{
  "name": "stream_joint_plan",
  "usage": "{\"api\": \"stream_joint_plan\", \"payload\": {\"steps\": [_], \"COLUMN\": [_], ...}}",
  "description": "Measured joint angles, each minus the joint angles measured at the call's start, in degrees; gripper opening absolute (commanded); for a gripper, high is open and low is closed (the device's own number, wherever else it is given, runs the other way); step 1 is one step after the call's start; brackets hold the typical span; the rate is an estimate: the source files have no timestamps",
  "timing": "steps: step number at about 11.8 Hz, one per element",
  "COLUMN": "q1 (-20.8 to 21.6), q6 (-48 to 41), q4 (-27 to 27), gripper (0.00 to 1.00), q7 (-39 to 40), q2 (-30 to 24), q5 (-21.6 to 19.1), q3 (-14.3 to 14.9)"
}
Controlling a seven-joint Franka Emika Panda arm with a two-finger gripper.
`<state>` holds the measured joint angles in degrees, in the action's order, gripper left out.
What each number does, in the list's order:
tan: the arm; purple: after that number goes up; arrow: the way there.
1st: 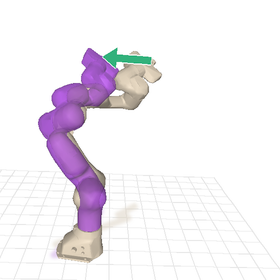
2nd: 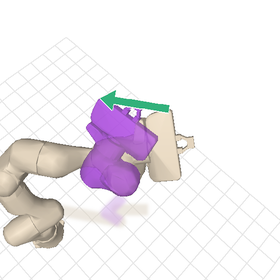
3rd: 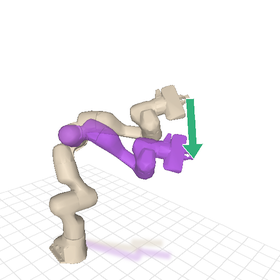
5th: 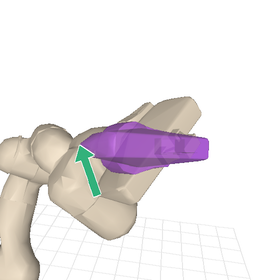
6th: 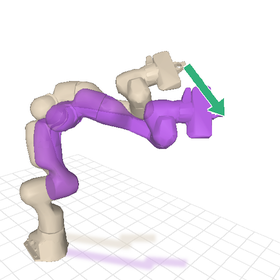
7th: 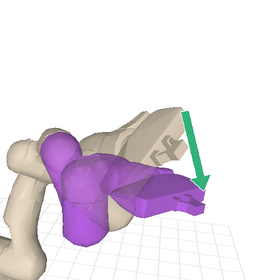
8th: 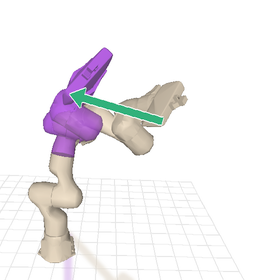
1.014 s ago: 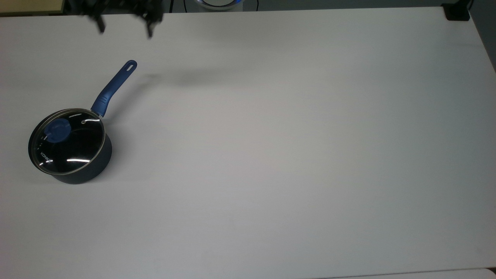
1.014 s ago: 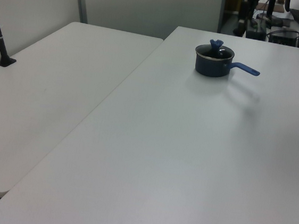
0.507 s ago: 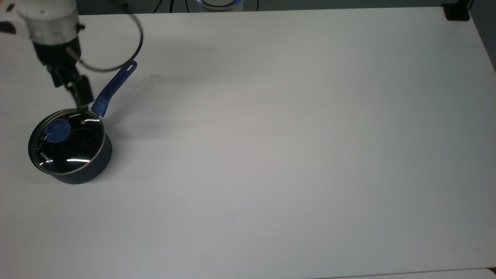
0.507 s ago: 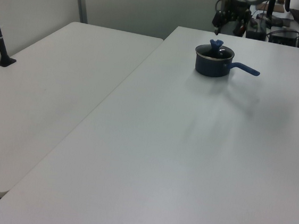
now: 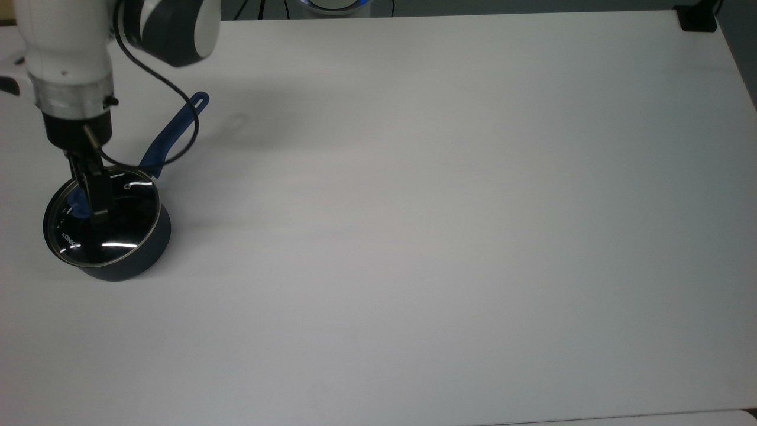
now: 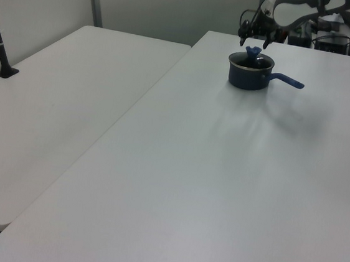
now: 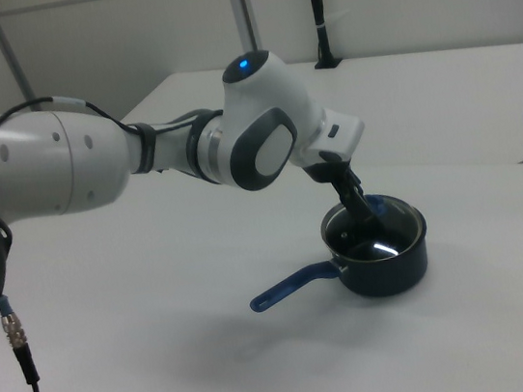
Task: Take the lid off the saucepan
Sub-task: 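Close the gripper on the blue knob of the glass lid, then lift the lid off the pot and carry it beside the saucepan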
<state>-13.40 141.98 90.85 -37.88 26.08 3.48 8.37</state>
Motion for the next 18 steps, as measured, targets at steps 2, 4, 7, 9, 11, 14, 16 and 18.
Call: {"api": "stream_joint_plan", "payload": {"steps": [2,4,7,9,11,14,16,18], "q1": [0.0,0.1,0.0,0.1,0.1,0.4,1.6,4.5], "q6": [0.6,0.6,0.6,0.6,0.6,-12.1,-22.0,-25.0], "q4": [-0.1,-0.1,-0.1,-0.1,-0.4,1.3,8.2,16.2], "gripper": [0.96,0.68,0.45,0.45,0.46,0.46,0.46,0.47], "q7": [0.1,0.3,0.4,0.5,3.1,15.5,23.1,24.3], "q2": [1.2,1.3,1.4,1.5,1.0,-8.1,-19.3,-24.8], "q5": [1.4,3.1,3.4,3.4,3.5,3.5,3.5,3.5], "q3": [0.0,0.0,0.0,0.0,-0.2,-5.0,-9.9,-14.2]}}
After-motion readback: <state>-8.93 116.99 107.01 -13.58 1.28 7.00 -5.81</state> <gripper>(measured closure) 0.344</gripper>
